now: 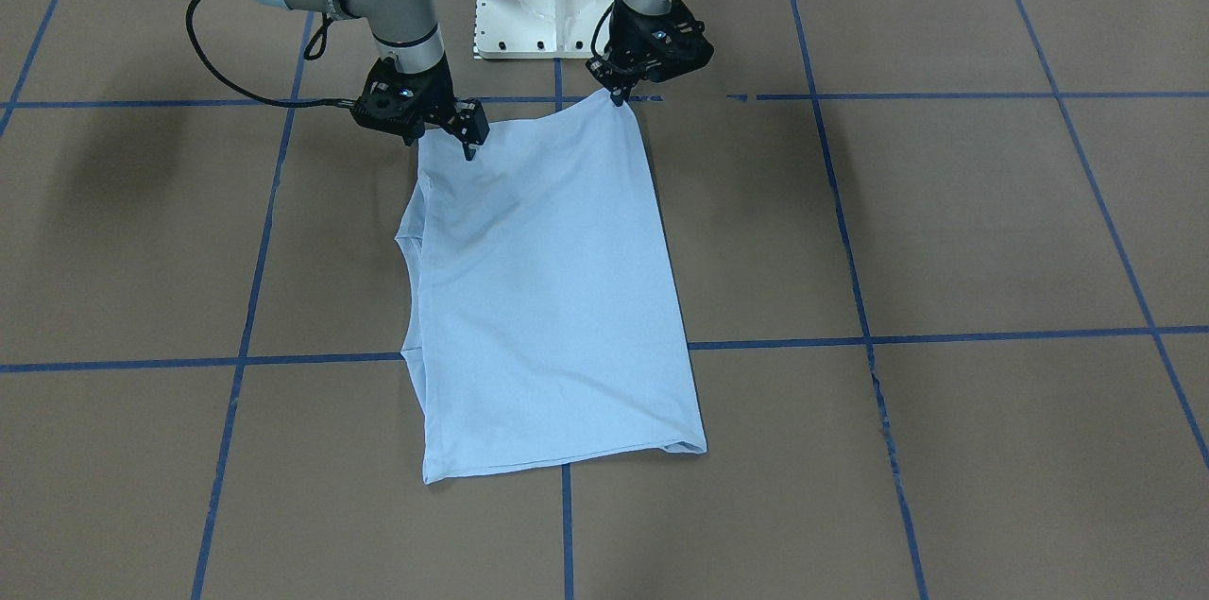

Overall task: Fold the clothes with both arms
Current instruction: 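Grasp the near edge of the shirt with both grippers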

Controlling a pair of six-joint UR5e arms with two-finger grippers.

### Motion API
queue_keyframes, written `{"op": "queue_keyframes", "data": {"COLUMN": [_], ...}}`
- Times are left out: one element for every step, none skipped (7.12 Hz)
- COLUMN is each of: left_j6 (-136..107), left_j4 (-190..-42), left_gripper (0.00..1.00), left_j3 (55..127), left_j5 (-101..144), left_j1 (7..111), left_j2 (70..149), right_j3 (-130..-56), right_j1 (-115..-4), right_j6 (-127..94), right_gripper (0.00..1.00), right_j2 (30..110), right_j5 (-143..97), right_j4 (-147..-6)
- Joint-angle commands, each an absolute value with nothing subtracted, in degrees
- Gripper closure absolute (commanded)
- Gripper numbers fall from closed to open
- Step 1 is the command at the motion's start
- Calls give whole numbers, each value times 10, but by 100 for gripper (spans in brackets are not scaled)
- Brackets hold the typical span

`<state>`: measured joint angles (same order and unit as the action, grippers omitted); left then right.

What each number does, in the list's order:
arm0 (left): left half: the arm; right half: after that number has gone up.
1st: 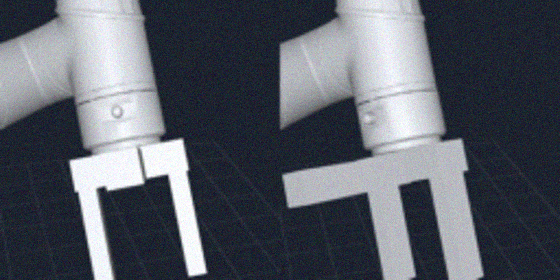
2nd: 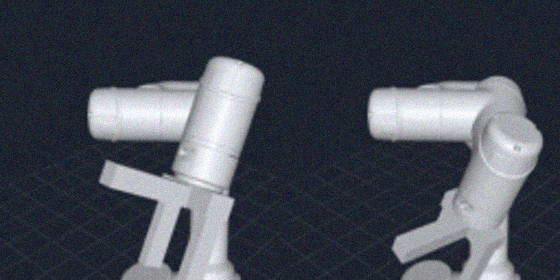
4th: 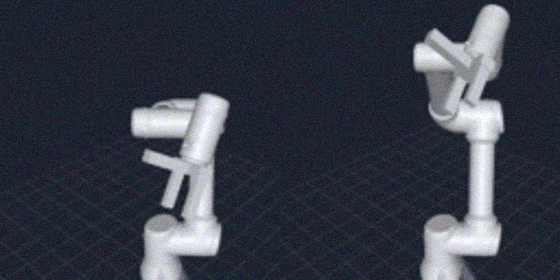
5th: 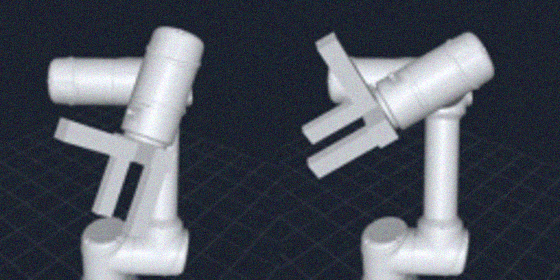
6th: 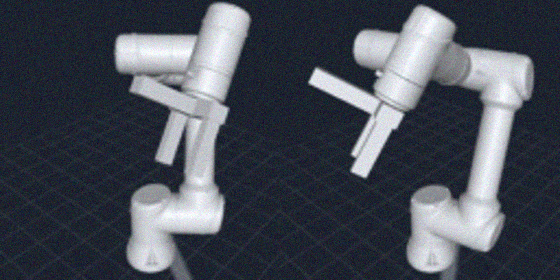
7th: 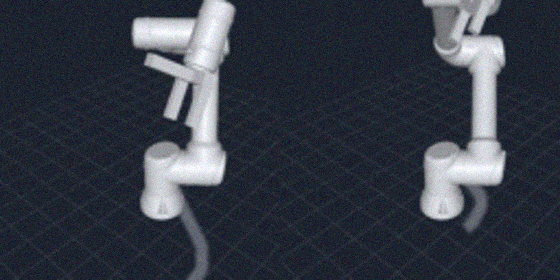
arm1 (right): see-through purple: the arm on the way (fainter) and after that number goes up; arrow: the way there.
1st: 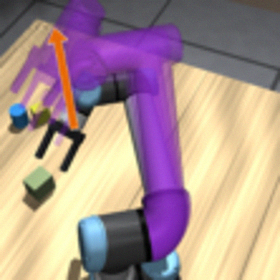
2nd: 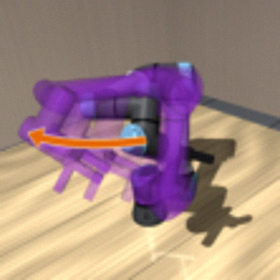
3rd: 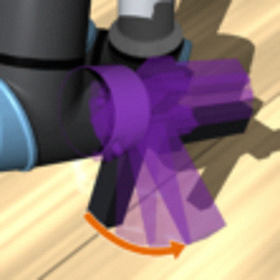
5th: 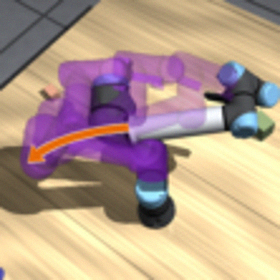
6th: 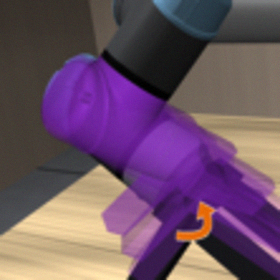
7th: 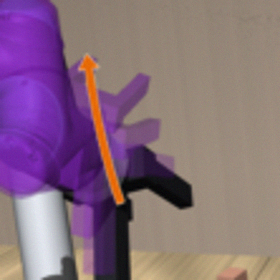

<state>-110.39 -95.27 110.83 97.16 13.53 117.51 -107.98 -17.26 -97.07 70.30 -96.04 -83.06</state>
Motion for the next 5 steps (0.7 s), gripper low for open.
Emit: {"op": "queue_keyframes", "data": {"left_j6": [-1104, -1104, -1104, -1104, -1104], "left_j4": [-953, -953, -953, -953, -953], "left_gripper": [100, 100, 100, 100, 100], "left_j3": [1108, 1108, 1108, 1108, 1109], "left_j5": [971, 972, 971, 972, 972], "left_j1": [135, 135, 134, 135, 135], "left_j2": [1175, 1175, 1175, 1175, 1175], "right_j3": [-1074, -1072, -1072, -1073, -1075], "right_j1": [-171, -171, -171, -171, -175], "right_j6": [-971, -970, -970, -971, -970], "right_gripper": [0, 0, 4, 35, 78], "right_j2": [703, 702, 702, 701, 701], "right_j5": [-961, -961, -961, -962, -968], "right_j4": [-831, -831, -831, -831, -831]}}
